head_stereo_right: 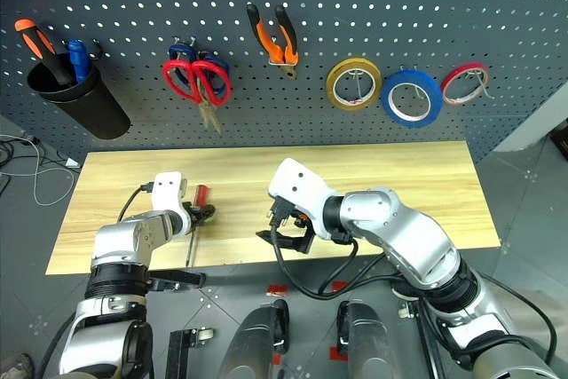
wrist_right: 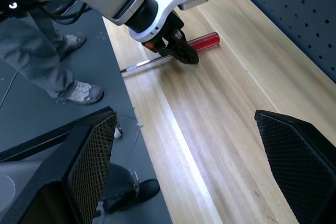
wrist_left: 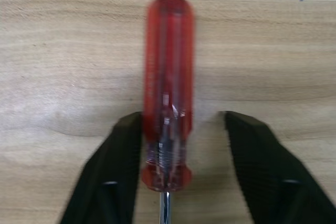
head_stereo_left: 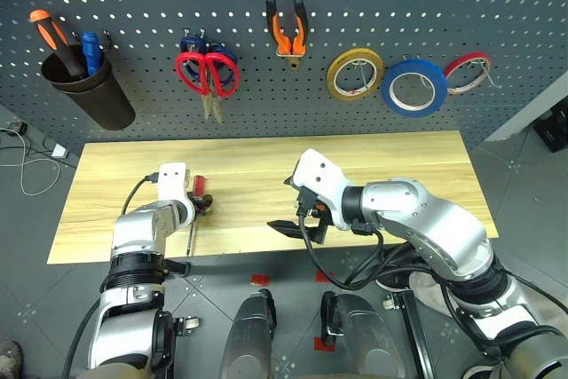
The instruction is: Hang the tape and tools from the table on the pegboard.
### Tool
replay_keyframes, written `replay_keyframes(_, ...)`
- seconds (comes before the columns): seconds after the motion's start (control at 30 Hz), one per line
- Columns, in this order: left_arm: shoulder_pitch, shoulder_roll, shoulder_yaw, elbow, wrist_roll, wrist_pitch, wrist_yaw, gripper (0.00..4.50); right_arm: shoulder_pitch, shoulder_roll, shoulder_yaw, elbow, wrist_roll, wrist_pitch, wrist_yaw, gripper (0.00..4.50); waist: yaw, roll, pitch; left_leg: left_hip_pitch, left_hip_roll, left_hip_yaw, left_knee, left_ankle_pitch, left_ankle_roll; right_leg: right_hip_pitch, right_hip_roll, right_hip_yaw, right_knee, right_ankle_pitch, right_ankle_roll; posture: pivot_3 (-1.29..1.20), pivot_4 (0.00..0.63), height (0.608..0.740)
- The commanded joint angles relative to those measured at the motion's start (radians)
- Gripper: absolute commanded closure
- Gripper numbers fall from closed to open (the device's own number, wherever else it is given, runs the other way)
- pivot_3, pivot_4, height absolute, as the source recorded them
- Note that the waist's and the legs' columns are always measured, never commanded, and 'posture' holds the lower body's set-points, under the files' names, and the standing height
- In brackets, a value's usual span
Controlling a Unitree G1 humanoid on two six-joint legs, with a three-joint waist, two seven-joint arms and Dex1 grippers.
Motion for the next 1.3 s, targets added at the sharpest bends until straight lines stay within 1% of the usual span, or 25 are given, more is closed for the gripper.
replay_keyframes(0.03, 0.017, 0.038, -0.034, -0.030, 0.021, -0.085, -0.033, 3.24, -0.001, 0.012, -0.013, -0.007, -0.015, -0.045, -0.018, 0.00, 0.000, 0.000, 0.000, 0.000, 0.000, 0.000, 0.000, 0.000, 0.000, 0.000, 0.000, 0.000, 0.000, 0.000, 0.000, -0.06, 0.294, 0.740)
replay_keyframes(0.07, 0.034, 0.048, -0.042, -0.058, 0.028, -0.111, -0.038, 3.48, 0.005, 0.016, -0.016, -0.009, -0.025, -0.055, -0.032, 0.00, 0.000, -0.001, 0.000, 0.000, 0.000, 0.000, 0.000, 0.000, 0.000, 0.000, 0.000, 0.000, 0.000, 0.000, 0.000, -0.06, 0.294, 0.740)
replay_keyframes(0.1, 0.054, 0.055, -0.042, -0.087, 0.032, -0.132, -0.036, 3.60, 0.013, 0.020, -0.021, -0.012, -0.033, -0.064, -0.045, 0.00, 0.000, -0.001, -0.001, 0.000, 0.000, 0.000, 0.000, 0.000, 0.000, 0.000, 0.000, 0.000, 0.000, 0.000, 0.000, -0.06, 0.288, 0.740)
replay_keyframes(0.17, 0.116, 0.068, -0.034, -0.175, 0.045, -0.178, -0.019, 3.60, 0.034, 0.033, -0.038, -0.029, -0.039, -0.073, -0.073, 0.00, -0.003, -0.003, -0.002, 0.000, 0.000, 0.001, 0.000, 0.000, 0.000, 0.000, 0.000, 0.000, 0.000, 0.000, 0.000, -0.06, 0.282, 0.740)
replay_keyframes(0.23, 0.186, 0.079, -0.029, -0.263, 0.075, -0.278, 0.009, 3.60, 0.055, 0.051, -0.058, -0.046, -0.049, -0.096, -0.103, 0.00, -0.003, -0.003, -0.002, 0.000, 0.000, 0.001, 0.000, 0.000, -0.001, 0.000, -0.001, 0.000, -0.001, 0.000, 0.000, -0.06, 0.274, 0.740)
replay_keyframes(0.3, 0.293, 0.059, 0.015, -0.405, 0.110, -0.408, 0.085, 3.60, 0.083, 0.090, -0.094, -0.075, -0.050, -0.124, -0.145, 0.00, -0.006, -0.004, -0.003, 0.000, 0.000, 0.001, -0.001, 0.000, -0.001, 0.000, -0.001, 0.000, -0.001, 0.000, 0.000, -0.05, 0.264, 0.740)
replay_keyframes(0.4, 0.430, 0.019, 0.082, -0.594, 0.165, -0.551, 0.202, 3.60, 0.106, 0.118, -0.111, -0.121, -0.061, -0.143, -0.186, 0.00, -0.007, -0.006, -0.004, -0.001, 0.001, 0.001, -0.001, 0.000, -0.001, -0.001, -0.001, 0.000, -0.001, 0.000, 0.000, -0.05, 0.251, 0.740)
replay_keyframes(0.47, 0.476, 0.007, 0.115, -0.707, 0.199, -0.612, 0.254, 3.60, 0.114, 0.133, -0.122, -0.146, -0.065, -0.132, -0.216, 0.00, -0.003, -0.009, -0.007, 0.000, 0.000, 0.001, -0.001, 0.000, -0.001, 0.000, -0.001, 0.000, -0.001, 0.000, 0.000, -0.03, 0.238, 0.740)
replay_keyframes(0.53, 0.485, 0.002, 0.124, -0.763, 0.212, -0.634, 0.274, 3.60, 0.120, 0.149, -0.140, -0.159, -0.051, -0.113, -0.233, 0.00, 0.006, -0.011, -0.013, -0.001, 0.001, 0.000, -0.001, 0.000, 0.000, 0.000, -0.001, -0.001, 0.000, 0.000, -0.001, 0.00, 0.227, 0.740)
replay_keyframes(0.6, 0.455, 0.015, 0.141, -0.831, 0.216, -0.630, 0.285, 3.60, 0.112, 0.178, -0.167, -0.168, -0.033, -0.097, -0.256, 0.00, 0.014, -0.011, -0.023, -0.001, 0.001, -0.001, 0.000, -0.001, 0.001, 0.000, -0.001, -0.002, 0.000, 0.001, -0.001, 0.00, 0.219, 0.740)
replay_keyframes(0.67, 0.393, 0.040, 0.160, -0.878, 0.216, -0.619, 0.287, 3.60, 0.100, 0.190, -0.187, -0.169, -0.021, -0.089, -0.260, 0.00, 0.020, -0.012, -0.029, -0.001, 0.000, -0.001, 0.000, -0.001, 0.001, 0.001, -0.001, -0.002, 0.000, 0.002, -0.001, 0.01, 0.211, 0.740)
replay_keyframes(0.77, 0.285, 0.067, 0.179, -0.890, 0.198, -0.587, 0.293, 3.60, 0.087, 0.192, -0.206, -0.158, -0.014, -0.089, -0.254, 0.00, 0.026, -0.015, -0.033, -0.001, 0.000, -0.001, 0.000, -0.001, 0.002, 0.001, 0.000, -0.002, 0.000, 0.004, 0.000, 0.02, 0.207, 0.740)
replay_keyframes(0.87, 0.149, 0.095, 0.183, -0.854, 0.165, -0.565, 0.281, 3.60, 0.066, 0.201, -0.227, -0.136, -0.006, -0.092, -0.256, 0.00, 0.027, -0.016, -0.037, 0.000, 0.000, 0.000, 0.001, -0.001, 0.002, 0.001, 0.000, -0.001, 0.000, 0.006, -0.001, 0.02, 0.203, 0.740)
replay_keyframes(1.0, -0.111, 0.136, 0.187, -0.642, 0.078, -0.578, 0.240, 3.60, 0.027, 0.235, -0.253, -0.114, 0.026, -0.065, -0.262, 0.00, 0.028, -0.017, -0.038, -0.001, 0.001, -0.001, 0.001, 0.002, -0.002, 0.000, 0.001, -0.002, 0.000, 0.006, -0.001, 0.01, 0.202, 0.740)
replay_keyframes(1.13, -0.267, 0.165, 0.200, -0.432, 0.032, -0.645, 0.214, 3.60, -0.008, 0.248, -0.253, -0.096, 0.023, -0.056, -0.274, 0.00, 0.021, -0.016, -0.038, -0.001, 0.000, 0.000, 0.001, 0.003, -0.002, 0.000, 0.001, -0.001, 0.000, 0.006, -0.002, 0.00, 0.203, 0.740)
replay_keyframes(1.2, -0.342, 0.182, 0.190, -0.317, 0.030, -0.710, 0.203, 3.60, -0.027, 0.253, -0.252, -0.078, 0.016, -0.061, -0.280, 0.00, 0.018, -0.017, -0.039, -0.001, 0.001, 0.000, 0.001, 0.003, -0.002, 0.000, 0.001, -0.002, -0.001, 0.006, -0.002, -0.01, 0.202, 0.740)
replay_keyframes(1.3, -0.397, 0.187, 0.167, -0.193, 0.035, -0.794, 0.186, 3.60, -0.043, 0.254, -0.247, -0.059, 0.008, -0.070, -0.284, 0.00, 0.012, -0.017, -0.039, -0.001, 0.001, 0.000, 0.001, 0.003, -0.003, 0.000, 0.001, -0.002, -0.001, 0.006, -0.002, -0.02, 0.204, 0.740)
